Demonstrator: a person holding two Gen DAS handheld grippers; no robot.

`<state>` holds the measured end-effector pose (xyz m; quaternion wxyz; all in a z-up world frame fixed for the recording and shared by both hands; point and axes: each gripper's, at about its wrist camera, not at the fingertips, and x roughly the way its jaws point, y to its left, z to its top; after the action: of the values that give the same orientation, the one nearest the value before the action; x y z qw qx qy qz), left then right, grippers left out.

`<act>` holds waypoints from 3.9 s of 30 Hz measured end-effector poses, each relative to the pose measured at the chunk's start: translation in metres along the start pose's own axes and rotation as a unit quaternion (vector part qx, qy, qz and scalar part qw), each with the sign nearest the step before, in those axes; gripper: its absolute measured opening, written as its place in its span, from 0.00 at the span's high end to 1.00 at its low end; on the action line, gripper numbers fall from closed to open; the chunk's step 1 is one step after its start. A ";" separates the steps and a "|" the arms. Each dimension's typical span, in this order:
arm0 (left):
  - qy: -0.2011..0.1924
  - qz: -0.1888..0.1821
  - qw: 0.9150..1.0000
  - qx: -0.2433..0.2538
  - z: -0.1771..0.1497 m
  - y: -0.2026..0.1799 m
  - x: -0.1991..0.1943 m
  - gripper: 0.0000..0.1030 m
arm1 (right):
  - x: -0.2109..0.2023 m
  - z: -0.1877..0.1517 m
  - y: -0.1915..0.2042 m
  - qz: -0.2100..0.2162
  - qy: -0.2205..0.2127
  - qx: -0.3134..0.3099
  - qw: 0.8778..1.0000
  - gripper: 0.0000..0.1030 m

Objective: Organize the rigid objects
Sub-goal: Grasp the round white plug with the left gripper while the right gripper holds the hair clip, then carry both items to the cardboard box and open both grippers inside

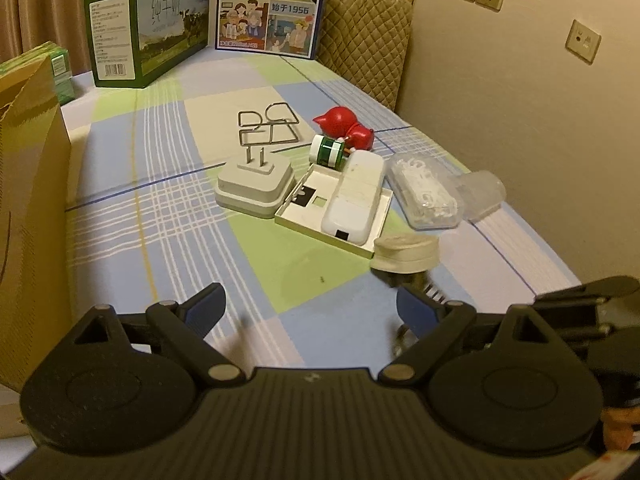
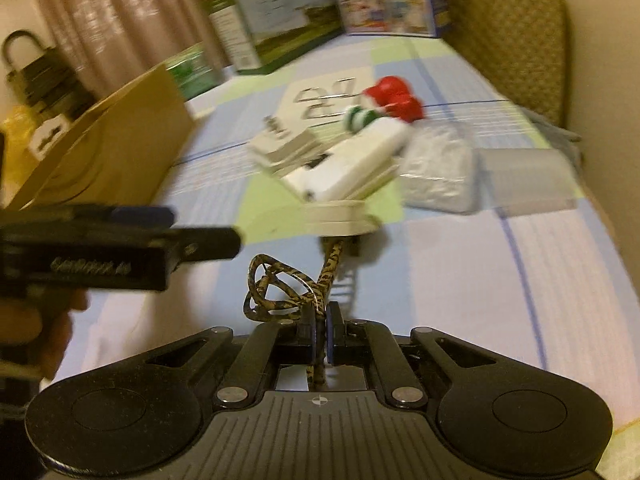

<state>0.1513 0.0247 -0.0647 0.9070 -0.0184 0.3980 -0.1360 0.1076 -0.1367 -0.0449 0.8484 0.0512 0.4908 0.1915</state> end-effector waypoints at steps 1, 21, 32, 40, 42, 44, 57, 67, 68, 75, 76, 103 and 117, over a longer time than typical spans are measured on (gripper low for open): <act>-0.001 -0.004 1.000 0.000 0.000 0.000 -0.001 0.12 | 0.000 -0.001 0.004 0.007 0.003 -0.013 1.000 0.99; 0.006 -0.043 0.998 0.051 0.012 -0.041 0.043 0.43 | -0.035 -0.005 -0.021 -0.135 -0.038 0.055 0.989 0.99; 0.015 -0.048 0.996 0.071 0.020 -0.056 0.059 0.60 | -0.034 -0.003 -0.028 -0.151 -0.048 0.077 0.984 0.99; 0.017 -0.034 0.997 0.072 0.016 -0.055 0.050 0.64 | -0.036 -0.003 -0.026 -0.143 -0.055 0.078 0.985 1.00; 0.017 -0.031 0.997 0.066 0.015 -0.050 0.044 0.64 | -0.037 -0.002 -0.025 -0.141 -0.060 0.079 0.985 0.99; 0.014 -0.025 0.998 0.059 0.016 -0.046 0.036 0.64 | -0.040 -0.001 -0.023 -0.134 -0.067 0.081 0.985 0.99; -0.066 0.052 0.996 0.027 0.062 0.006 -0.077 0.64 | -0.068 0.056 0.041 -0.018 -0.123 0.047 0.991 0.99; -0.079 0.173 0.982 -0.009 0.055 0.112 -0.182 0.64 | -0.054 0.114 0.159 0.116 -0.124 -0.039 0.985 0.99; -0.077 0.183 0.980 -0.014 0.051 0.123 -0.189 0.64 | -0.046 0.117 0.173 0.129 -0.116 -0.049 0.984 0.99; -0.055 0.217 0.974 -0.032 0.025 0.174 -0.207 0.64 | 0.015 0.119 0.229 0.154 -0.061 -0.084 0.983 0.99; -0.054 0.217 0.974 -0.034 0.022 0.179 -0.206 0.64 | 0.023 0.118 0.234 0.152 -0.054 -0.088 0.983 0.99; -0.102 0.212 0.968 -0.085 0.001 0.182 -0.217 0.40 | 0.000 0.107 0.217 0.127 -0.094 -0.084 0.984 0.59; -0.154 0.156 0.973 -0.065 0.025 0.067 -0.227 0.21 | -0.123 0.071 0.124 0.025 -0.171 -0.076 0.982 0.37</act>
<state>0.0388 0.1469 0.1054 0.9644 -0.0356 0.2592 0.0377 0.0798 -0.0618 0.1257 0.9161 0.0309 0.3214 0.2376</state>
